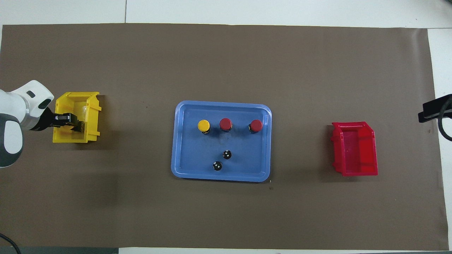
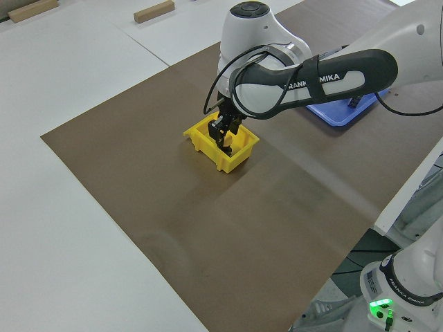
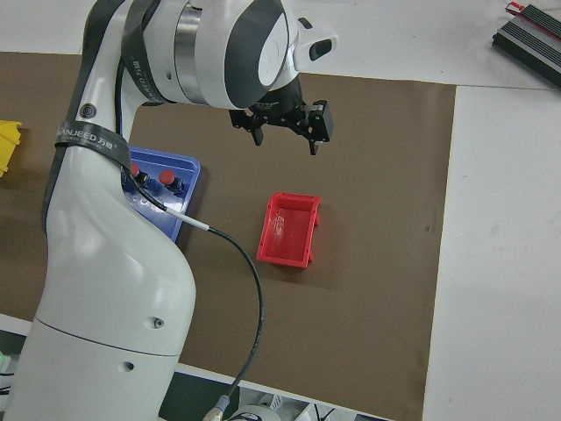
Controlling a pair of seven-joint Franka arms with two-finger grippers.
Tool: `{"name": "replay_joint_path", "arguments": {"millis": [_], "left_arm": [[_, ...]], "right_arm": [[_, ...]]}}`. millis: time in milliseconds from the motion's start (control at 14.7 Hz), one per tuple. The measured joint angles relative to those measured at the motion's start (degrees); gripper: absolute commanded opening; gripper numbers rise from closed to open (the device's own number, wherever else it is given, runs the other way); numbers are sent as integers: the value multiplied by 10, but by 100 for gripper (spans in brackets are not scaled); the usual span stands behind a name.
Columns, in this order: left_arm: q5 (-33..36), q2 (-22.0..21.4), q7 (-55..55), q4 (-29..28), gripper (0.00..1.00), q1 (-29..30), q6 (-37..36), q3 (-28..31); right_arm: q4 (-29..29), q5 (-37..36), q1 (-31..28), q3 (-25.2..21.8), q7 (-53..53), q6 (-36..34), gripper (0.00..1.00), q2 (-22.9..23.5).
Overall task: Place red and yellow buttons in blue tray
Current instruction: 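Lift the yellow button with the left gripper while the right gripper withdraws, then carry the yellow button into the tray with the left gripper and release it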
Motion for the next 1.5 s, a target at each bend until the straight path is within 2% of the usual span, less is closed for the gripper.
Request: {"name": "replay_joint_path", "arguments": {"millis": [68, 205, 273, 341, 477, 614, 818, 955, 1023, 1159, 1295, 1500], "left_arm": [[0, 0, 0, -2, 52, 1, 3, 0], [0, 0, 0, -5, 18, 1, 7, 0], [0, 0, 0, -5, 6, 1, 7, 0], [0, 0, 0, -5, 3, 1, 7, 0], [0, 0, 0, -3, 2, 1, 1, -1], [0, -3, -1, 28, 2, 1, -57, -4], [0, -18, -1, 160, 2, -7, -235, -15], [0, -27, -32, 243, 2, -37, -332, -20], [-1, -31, -74, 258, 2, -68, -343, -22], [-3, -31, -185, 248, 2, -146, -323, -28], [-24, -25, -265, 220, 2, -219, -274, -34], [-34, 11, -343, 182, 2, -308, -182, -37]], "right_arm": [[-1, 0, 0, 0, 0, 0, 100, 0], [-2, -1, -1, -1, 0, 0, 100, 0], [-2, -1, -1, -2, 0, 0, 100, 0], [-2, -1, -1, -2, 0, 0, 100, 0], [-3, -1, 0, -2, 0, 0, 100, 0], [-3, -1, 0, 0, 0, 0, 100, 0], [-4, 0, 4, 6, 0, 0, 100, 0], [-4, 0, 9, 6, 0, 0, 100, 0], [-4, 0, 9, 6, 0, 0, 100, 0], [-5, 0, 10, 6, 0, 0, 100, 0], [-5, 0, 10, 6, 0, 0, 100, 0], [-5, 0, 10, 6, 0, 0, 100, 0]]}}
